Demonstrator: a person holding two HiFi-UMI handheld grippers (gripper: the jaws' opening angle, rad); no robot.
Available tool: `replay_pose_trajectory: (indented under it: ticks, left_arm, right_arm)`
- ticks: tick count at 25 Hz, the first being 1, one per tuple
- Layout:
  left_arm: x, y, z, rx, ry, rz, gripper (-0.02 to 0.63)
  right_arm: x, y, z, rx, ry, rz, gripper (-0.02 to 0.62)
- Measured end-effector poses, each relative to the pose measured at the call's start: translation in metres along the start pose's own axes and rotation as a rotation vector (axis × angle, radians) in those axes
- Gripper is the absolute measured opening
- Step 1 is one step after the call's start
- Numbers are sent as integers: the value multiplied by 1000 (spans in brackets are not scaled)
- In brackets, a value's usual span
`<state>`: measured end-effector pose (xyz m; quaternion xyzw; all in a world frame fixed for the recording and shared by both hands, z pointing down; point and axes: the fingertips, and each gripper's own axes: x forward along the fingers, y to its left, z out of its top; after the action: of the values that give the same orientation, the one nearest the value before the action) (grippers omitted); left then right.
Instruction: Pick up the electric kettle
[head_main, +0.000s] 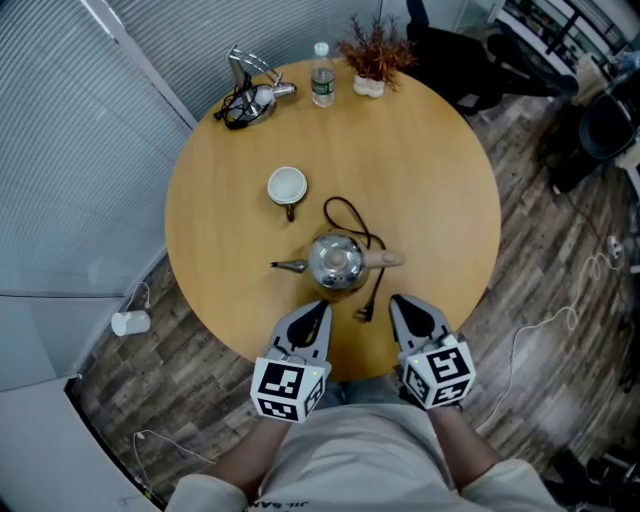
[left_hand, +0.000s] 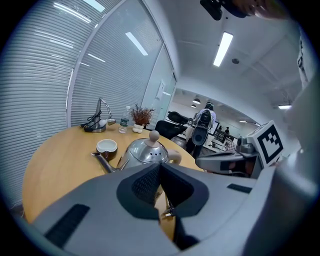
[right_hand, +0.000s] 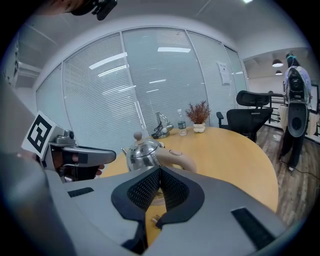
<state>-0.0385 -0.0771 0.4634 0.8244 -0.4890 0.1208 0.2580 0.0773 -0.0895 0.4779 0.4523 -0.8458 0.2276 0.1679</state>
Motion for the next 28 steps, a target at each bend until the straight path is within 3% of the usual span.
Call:
replay_pose_trajectory:
  ticks: [12,19,22,28]
  left_arm:
    - [11,7,-9,-16,13,0,3]
    - [14,14,-17,-36,23,7,3]
    - [13,16,-21,-46,29,9,3]
    - [13,21,-24,-60,37,15,3]
  right_arm:
    - [20,-17,-9,-21,25,-35,32]
    - [34,-36,-18,-52,44,-117,38]
    - [39,-37,-21,-50,52,-118,104]
    - [50,-48,-26,-54,67,-163,170]
